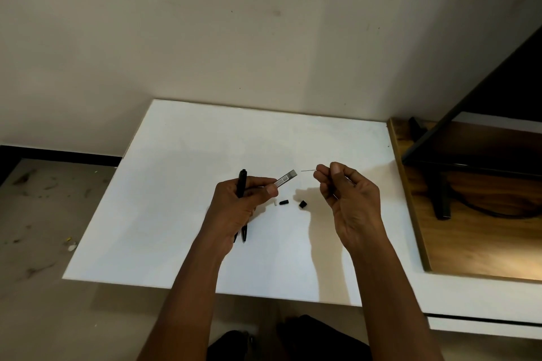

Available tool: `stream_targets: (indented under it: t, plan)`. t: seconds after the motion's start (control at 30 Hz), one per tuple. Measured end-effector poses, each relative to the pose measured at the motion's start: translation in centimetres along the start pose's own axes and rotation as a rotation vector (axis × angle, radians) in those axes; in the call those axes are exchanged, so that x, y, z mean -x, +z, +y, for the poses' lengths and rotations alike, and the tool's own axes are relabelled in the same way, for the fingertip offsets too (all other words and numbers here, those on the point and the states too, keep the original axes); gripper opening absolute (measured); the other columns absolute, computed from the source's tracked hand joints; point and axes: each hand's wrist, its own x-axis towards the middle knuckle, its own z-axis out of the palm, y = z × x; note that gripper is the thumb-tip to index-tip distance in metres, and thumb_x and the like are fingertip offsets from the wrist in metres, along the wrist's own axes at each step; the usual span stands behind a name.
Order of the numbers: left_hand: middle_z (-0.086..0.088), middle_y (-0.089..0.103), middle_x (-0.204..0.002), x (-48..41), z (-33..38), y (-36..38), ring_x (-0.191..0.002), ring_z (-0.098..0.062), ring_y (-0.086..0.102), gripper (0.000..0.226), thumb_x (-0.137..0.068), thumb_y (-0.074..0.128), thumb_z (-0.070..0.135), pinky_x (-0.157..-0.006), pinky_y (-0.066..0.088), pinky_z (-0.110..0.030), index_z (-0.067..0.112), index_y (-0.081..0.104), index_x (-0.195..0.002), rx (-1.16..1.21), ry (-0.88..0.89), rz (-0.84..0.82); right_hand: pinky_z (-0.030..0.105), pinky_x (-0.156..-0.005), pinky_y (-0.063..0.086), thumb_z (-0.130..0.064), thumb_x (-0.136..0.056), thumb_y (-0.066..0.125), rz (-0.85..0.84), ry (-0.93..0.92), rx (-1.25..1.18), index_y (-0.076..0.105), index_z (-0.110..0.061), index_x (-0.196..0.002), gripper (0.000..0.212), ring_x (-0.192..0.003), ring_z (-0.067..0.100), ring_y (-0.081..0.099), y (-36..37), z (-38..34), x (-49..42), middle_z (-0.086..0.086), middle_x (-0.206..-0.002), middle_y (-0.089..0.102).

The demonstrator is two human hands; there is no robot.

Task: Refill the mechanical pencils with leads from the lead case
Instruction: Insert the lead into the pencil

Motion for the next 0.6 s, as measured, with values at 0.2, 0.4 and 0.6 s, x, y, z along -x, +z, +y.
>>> stream_targets:
  t: [0.2, 0.4, 0.6]
  plan:
    - [-0.004, 0.08, -0.083, 0.2, 0.0, 0.3, -0.042, -0.003, 0.043, 0.01, -0.086, 0.077, 0.026, -0.041, 0.033, -0.012, 0.019, 0.079, -0.093, 0.03, 0.025, -0.034, 0.023, -0.073, 0.061, -0.007, -0.093, 0.068, 0.08, 0.035, -0.018, 0.071, -0.005, -0.102, 0.01, -0.078, 0.021, 0.074, 0.0, -0.1, -0.1, 0.01, -0.083, 0.077]
    - [0.005, 0.079, -0.08, 0.5, -0.2, 0.8, -0.042, -0.003, 0.047, 0.009, -0.088, 0.074, 0.03, -0.046, 0.041, -0.019, 0.026, 0.07, -0.081, -0.297, 0.093, 0.003, 0.027, -0.072, 0.061, -0.007, -0.093, 0.069, 0.075, 0.1, 0.013, 0.07, -0.003, -0.109, 0.017, -0.084, 0.025, 0.076, -0.2, -0.3, 0.0, 0.012, -0.087, 0.078]
    - [0.011, 0.067, -0.078, 0.9, -0.4, 1.3, -0.094, -0.015, 0.063, 0.008, -0.083, 0.078, 0.03, -0.059, 0.034, -0.023, 0.025, 0.072, -0.08, -0.47, 0.112, -0.016, 0.026, -0.072, 0.062, -0.008, -0.091, 0.07, 0.095, 0.115, 0.048, 0.071, -0.004, -0.109, 0.018, -0.08, 0.021, 0.075, -0.5, -0.2, 0.0, 0.009, -0.085, 0.079]
